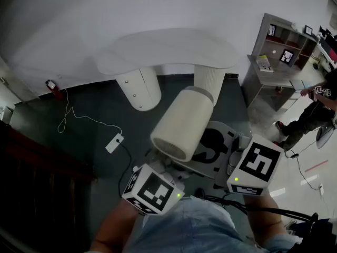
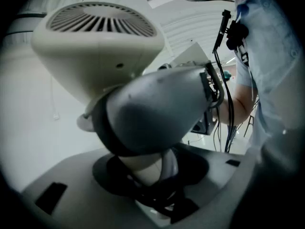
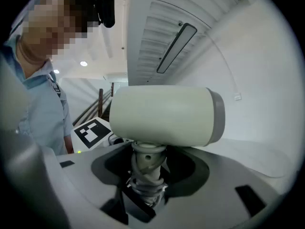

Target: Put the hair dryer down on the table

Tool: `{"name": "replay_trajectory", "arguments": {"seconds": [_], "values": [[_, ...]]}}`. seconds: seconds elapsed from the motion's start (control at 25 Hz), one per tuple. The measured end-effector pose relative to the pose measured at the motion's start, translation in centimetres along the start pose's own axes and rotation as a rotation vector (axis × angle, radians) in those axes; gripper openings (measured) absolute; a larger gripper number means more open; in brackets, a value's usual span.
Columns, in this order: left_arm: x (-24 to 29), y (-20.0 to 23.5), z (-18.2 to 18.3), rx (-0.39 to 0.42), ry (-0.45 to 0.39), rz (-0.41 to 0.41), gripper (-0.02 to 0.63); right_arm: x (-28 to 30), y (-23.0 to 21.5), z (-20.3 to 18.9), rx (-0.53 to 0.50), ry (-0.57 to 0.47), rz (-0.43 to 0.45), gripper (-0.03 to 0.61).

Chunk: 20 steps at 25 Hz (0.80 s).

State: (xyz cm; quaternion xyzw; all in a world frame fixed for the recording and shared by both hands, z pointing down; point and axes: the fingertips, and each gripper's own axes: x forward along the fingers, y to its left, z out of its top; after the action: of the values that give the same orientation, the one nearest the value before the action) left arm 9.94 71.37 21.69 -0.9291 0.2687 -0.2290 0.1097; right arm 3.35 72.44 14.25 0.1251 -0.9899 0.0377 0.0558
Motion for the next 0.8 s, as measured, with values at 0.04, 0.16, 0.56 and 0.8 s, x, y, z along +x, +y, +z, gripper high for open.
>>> {"name": "replay_trajectory", "arguments": {"seconds": [0.04, 0.16, 0.56, 0.8], "values": [[0.0, 0.0, 0.0, 0.001, 0.0, 0.0, 0.211, 0.0, 0.0, 0.0, 0.0, 0.0, 0.0, 0.23], [0.0, 0.2, 0.0, 0.002, -0.001, -0.001, 0.21, 0.1, -0.2, 0.0, 0.0, -0.001, -0.002, 0.23], [1.0, -1.3, 0.7, 0.008, -0.003, -0.009, 0.21, -1.7, 0.0, -0.4, 0.012, -0.012, -0.008, 0.23], [3.8, -4.1, 2.1, 0.01, 0.003, 0.003, 0.21, -6.0, 0.0, -1.4, 0.015, -0.027, 0.009, 0.23]]}}
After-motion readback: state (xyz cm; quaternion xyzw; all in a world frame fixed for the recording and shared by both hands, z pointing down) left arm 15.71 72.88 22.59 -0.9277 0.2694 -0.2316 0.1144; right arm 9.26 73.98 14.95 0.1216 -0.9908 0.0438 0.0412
